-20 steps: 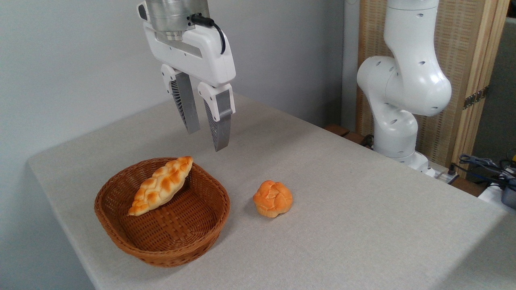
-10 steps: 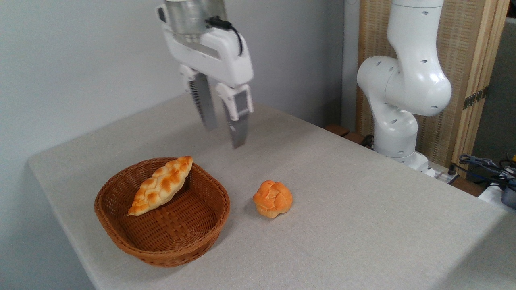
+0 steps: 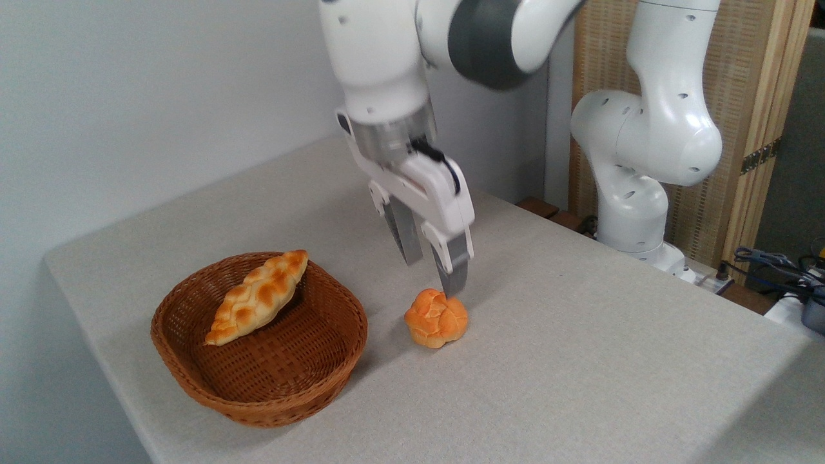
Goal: Put bread into the basket
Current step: 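Close the gripper on the orange bun and lift it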
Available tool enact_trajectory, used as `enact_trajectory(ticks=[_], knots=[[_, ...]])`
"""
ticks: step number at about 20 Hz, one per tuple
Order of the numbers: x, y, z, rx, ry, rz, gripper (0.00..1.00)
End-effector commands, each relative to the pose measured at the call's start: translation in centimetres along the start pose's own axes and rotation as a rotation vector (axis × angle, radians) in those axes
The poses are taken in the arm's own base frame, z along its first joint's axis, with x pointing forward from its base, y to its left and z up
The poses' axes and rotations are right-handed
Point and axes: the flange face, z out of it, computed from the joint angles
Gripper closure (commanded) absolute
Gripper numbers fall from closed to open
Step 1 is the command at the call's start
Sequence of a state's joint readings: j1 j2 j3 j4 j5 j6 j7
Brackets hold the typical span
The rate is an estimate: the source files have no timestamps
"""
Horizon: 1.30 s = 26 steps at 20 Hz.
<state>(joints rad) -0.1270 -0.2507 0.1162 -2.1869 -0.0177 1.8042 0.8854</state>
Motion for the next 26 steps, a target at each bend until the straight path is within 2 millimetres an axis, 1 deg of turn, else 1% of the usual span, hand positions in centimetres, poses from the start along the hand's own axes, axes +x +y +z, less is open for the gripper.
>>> enact_trajectory(ticks=[1, 3, 7, 8, 9, 11, 12, 13, 16, 18, 26], knots=[[-0.7, 0.1, 3.7, 0.046, -0.028, 0.033, 0.0], [-0.8, 0.3, 5.3, 0.049, -0.032, 0.039, 0.0], [-0.6, 0.5, 6.3, 0.034, -0.046, 0.047, 0.0], [-0.5, 0.4, 6.5, 0.031, -0.049, 0.046, 0.02], [-0.5, 0.3, 6.9, 0.025, -0.055, 0.046, 0.14], [-0.2, 0.1, 7.5, 0.019, -0.064, 0.051, 0.43], [0.0, 0.2, 7.6, 0.025, -0.06, 0.071, 0.52], [0.3, 0.1, 7.5, 0.039, -0.05, 0.082, 0.63], [0.7, 0.0, 8.0, 0.039, -0.05, 0.086, 0.87], [0.7, 0.0, 8.1, 0.036, -0.053, 0.085, 0.98], [0.7, 0.0, 7.9, 0.031, -0.057, 0.087, 0.98]])
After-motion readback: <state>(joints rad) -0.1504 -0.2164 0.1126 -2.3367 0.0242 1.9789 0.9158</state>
